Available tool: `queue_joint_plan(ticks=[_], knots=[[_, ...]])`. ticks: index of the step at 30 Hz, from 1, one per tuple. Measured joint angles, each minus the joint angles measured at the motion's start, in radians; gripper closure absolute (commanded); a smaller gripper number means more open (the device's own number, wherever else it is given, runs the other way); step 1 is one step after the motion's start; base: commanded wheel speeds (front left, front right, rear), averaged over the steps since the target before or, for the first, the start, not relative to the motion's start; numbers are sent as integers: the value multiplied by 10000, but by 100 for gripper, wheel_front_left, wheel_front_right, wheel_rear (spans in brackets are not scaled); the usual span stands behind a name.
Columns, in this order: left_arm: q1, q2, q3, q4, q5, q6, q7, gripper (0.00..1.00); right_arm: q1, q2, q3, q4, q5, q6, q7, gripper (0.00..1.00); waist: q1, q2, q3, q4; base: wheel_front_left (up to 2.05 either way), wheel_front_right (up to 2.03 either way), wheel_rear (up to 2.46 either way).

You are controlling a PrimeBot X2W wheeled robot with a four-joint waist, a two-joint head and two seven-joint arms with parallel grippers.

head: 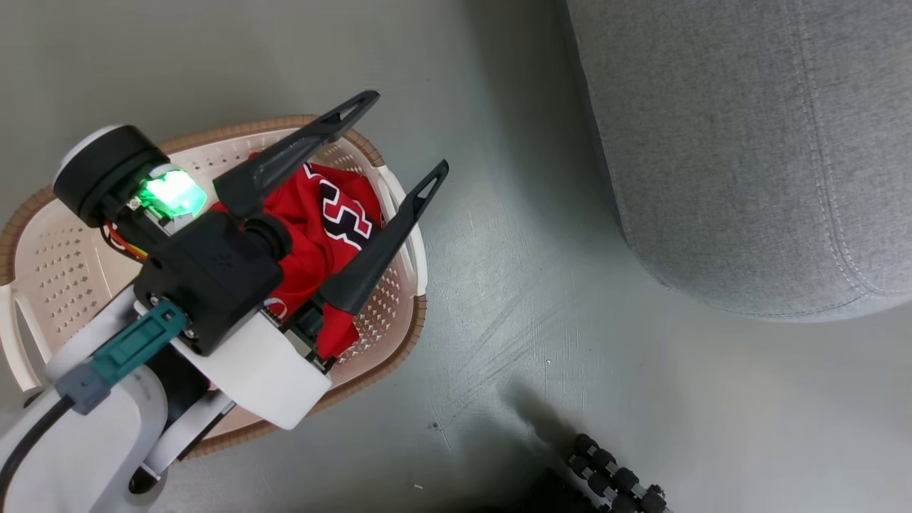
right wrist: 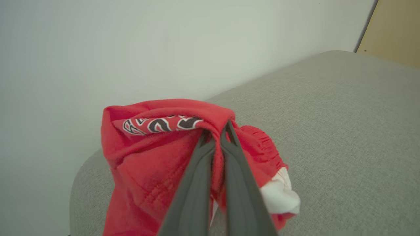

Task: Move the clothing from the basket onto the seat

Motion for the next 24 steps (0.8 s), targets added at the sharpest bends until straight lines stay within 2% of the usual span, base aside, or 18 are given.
queue_joint_plan(ticks=[4, 5, 6, 7, 9, 10, 11, 12, 24], knots=[[-108, 27, 82, -44, 2, -6, 0, 0, -220, 79, -286, 207, -244, 2, 209, 100, 0, 0, 160, 26, 0, 0, 0], [-126, 40, 105, -46, 2, -6, 0, 0, -287, 92, -366, 272, -316, 0, 270, 86, 0, 0, 196, 28, 0, 0, 0], [-134, 61, 123, -42, 2, -8, 0, 0, -349, 104, -399, 316, -416, 0, 341, 86, 1, 0, 228, 27, 0, 0, 0], [-134, 92, 146, -21, 8, -8, 0, 0, -385, 144, -410, 336, -500, 0, 341, 62, 0, 0, 247, 17, 0, 0, 0], [-135, 136, 178, 6, 17, -10, -2, 0, -392, 293, -489, 380, -629, 2, 341, 51, 0, 0, 251, -10, 0, 0, 0], [-136, 150, 196, 12, 17, -13, -2, 0, -392, 345, -550, 397, -698, 2, 341, 22, 1, 0, 248, -25, 0, 0, 0], [-136, 157, 211, 29, 17, -50, -2, 0, -392, 378, -612, 408, -771, 2, 341, 7, 0, 0, 241, -39, 0, 0, 0], [-136, 167, 221, 35, 19, -84, -4, 0, -390, 387, -675, 422, -853, 2, 343, 0, 1, 0, 231, -54, 0, 0, 0], [-115, 324, 391, 228, 90, -81, -174, 0, -18, 771, -1187, 132, -1636, 2, 136, 0, 0, 0, -91, -249, 0, 0, 0]])
